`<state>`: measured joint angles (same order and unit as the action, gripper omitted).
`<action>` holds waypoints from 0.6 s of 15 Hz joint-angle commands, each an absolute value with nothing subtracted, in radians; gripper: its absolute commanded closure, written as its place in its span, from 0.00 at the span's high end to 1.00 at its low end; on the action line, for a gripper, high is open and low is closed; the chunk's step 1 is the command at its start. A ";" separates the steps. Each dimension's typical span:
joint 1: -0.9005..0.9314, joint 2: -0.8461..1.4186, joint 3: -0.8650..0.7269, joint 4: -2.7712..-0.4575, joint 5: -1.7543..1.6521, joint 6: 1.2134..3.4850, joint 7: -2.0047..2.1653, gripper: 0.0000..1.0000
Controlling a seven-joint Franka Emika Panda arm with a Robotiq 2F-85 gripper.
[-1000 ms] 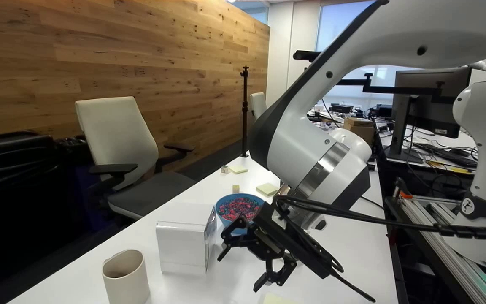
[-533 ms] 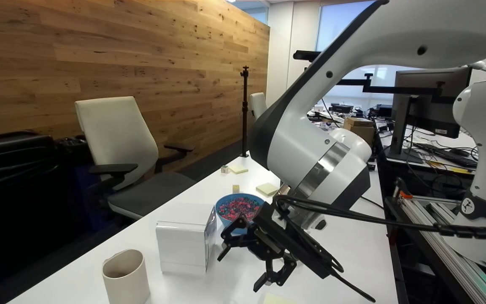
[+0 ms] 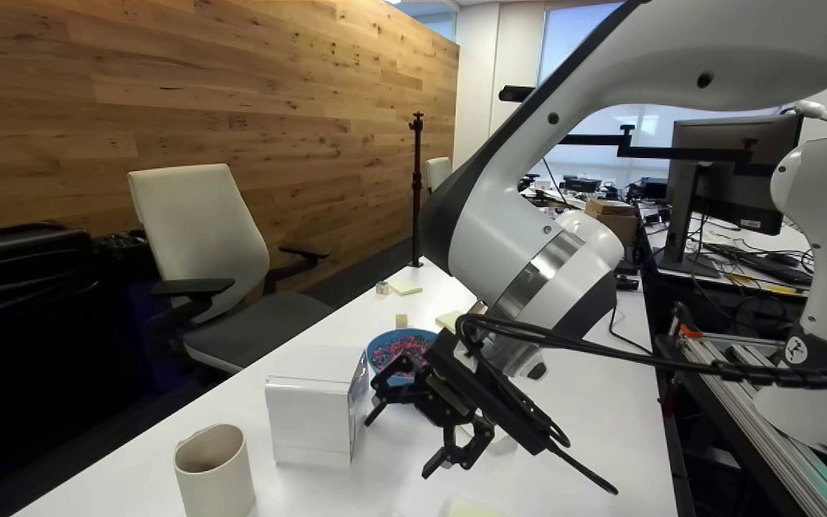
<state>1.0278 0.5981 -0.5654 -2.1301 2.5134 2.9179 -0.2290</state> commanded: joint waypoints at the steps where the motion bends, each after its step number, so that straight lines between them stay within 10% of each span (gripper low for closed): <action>1: 1.057 0.570 -0.615 -2.148 2.513 2.913 -0.279 1.00; 9: 1.131 0.560 -0.667 -2.195 2.504 2.946 -0.423 1.00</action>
